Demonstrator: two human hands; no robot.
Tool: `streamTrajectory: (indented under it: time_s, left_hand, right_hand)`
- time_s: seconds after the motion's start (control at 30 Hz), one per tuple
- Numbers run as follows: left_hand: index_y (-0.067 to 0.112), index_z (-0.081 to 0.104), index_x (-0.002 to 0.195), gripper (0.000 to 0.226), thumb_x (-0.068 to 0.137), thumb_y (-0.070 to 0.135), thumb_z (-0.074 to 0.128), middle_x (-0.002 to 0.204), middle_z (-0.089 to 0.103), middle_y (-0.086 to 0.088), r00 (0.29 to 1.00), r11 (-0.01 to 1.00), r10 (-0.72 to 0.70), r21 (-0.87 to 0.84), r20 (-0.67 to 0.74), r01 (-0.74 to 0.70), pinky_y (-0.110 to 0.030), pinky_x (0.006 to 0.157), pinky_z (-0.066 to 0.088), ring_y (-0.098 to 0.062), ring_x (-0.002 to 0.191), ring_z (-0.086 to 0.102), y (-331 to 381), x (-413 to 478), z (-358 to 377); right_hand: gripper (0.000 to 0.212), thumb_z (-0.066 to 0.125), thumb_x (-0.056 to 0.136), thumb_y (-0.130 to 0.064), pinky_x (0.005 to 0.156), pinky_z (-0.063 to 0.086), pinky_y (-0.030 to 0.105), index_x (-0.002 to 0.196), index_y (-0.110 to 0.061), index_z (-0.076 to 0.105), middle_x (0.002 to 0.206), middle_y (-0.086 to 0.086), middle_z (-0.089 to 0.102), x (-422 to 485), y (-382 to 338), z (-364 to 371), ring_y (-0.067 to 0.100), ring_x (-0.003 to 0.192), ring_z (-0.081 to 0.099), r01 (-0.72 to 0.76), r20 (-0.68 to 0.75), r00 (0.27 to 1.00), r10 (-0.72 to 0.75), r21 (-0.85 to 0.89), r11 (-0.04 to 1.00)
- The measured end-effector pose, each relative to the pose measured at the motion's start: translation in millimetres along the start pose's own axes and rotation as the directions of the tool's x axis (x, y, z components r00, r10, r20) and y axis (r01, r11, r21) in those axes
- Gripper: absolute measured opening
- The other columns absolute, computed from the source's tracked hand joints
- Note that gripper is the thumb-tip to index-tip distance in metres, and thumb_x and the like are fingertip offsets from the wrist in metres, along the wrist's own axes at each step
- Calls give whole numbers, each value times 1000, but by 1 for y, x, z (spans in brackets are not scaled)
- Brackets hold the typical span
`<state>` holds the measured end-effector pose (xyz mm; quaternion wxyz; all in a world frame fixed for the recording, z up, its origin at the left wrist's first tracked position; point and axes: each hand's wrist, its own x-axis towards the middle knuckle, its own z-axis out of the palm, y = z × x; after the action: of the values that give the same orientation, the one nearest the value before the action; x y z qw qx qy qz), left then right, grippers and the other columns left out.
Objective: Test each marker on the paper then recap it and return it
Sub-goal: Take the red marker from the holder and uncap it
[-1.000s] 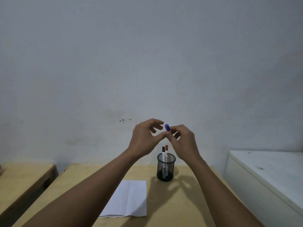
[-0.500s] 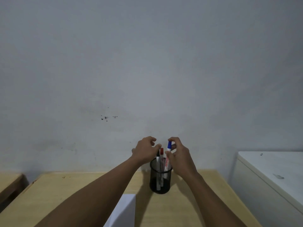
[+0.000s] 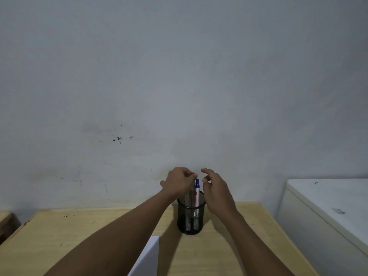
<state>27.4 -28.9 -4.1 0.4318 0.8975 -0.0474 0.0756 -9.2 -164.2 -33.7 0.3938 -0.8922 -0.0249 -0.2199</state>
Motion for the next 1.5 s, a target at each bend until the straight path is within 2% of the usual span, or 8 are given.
streamTrajectory:
  time_s: [0.13, 0.27, 0.5, 0.57, 0.63, 0.73, 1.1, 1.5]
  left_hand:
    - [28, 72, 108, 30, 93, 50, 57, 118, 70, 9, 990, 997, 68, -12, -123, -70, -52, 102, 38, -18, 112, 61, 23, -10, -28]
    - [32, 73, 100, 27, 90, 53, 58, 104, 71, 13, 968, 971, 120, -176, -220, -161, -54, 100, 42, -15, 103, 63, 49, -26, -76]
    - [10, 74, 102, 21, 95, 27, 64, 100, 72, -3, 968, 807, -52, -581, -246, -104, -32, 84, 46, -23, 97, 60, 59, -84, -165]
    - [10, 74, 99, 23, 93, 31, 66, 99, 72, 2, 973, 763, -145, -646, -181, -6, -36, 83, 42, -20, 95, 61, 48, -106, -185]
    - [13, 75, 100, 24, 91, 34, 68, 99, 75, 5, 972, 723, -219, -684, -88, 101, -41, 86, 38, -15, 97, 62, 36, -126, -199]
    - [17, 75, 101, 24, 91, 37, 67, 97, 78, 7, 965, 671, -260, -723, -18, 167, -45, 92, 38, -13, 100, 62, 27, -154, -211]
    - [13, 75, 97, 23, 93, 34, 67, 83, 75, 6, 941, 628, -327, -764, -88, 147, -47, 98, 31, -13, 80, 61, 18, -191, -253]
    - [11, 71, 85, 21, 91, 32, 69, 87, 74, 1, 896, 625, -431, -753, -110, 208, -38, 77, 34, -18, 80, 59, -34, -169, -242]
  right_hand:
    - [34, 52, 102, -31, 96, 52, 46, 136, -32, 53, 117, -10, 58, -3, -18, -15, 15, 115, 57, 69, -128, 990, -61, 64, 996]
    - [40, 63, 95, -42, 92, 53, 37, 133, -32, 56, 121, -10, 61, -4, -53, -33, 10, 109, 59, 98, -65, 994, -91, 114, 989]
    - [23, 76, 88, -30, 70, 57, 27, 106, -15, 74, 93, 1, 75, -29, -123, -51, 17, 82, 72, 42, 22, 998, -52, 336, 941]
    - [22, 77, 89, -20, 73, 61, 32, 107, -7, 74, 93, 6, 75, -40, -143, -58, 18, 80, 72, -50, 48, 999, 25, 651, 758]
    - [17, 75, 89, -12, 74, 62, 32, 104, -3, 73, 89, 9, 71, -54, -167, -59, 17, 77, 72, -167, 155, 986, 64, 900, 403]
    - [7, 75, 88, -8, 71, 60, 31, 95, -6, 74, 80, 6, 73, -76, -200, -46, 17, 73, 72, -244, 238, 970, 55, 953, 179]
    - [11, 77, 84, 2, 88, 62, 34, 94, -3, 78, 89, 16, 79, -117, -255, -23, 26, 85, 74, -105, 152, 983, -103, 925, 367]
    - [21, 70, 89, 5, 102, 53, 32, 99, -10, 81, 108, -7, 81, -120, -217, 11, 8, 111, 72, -32, 216, 951, -219, 778, 627]
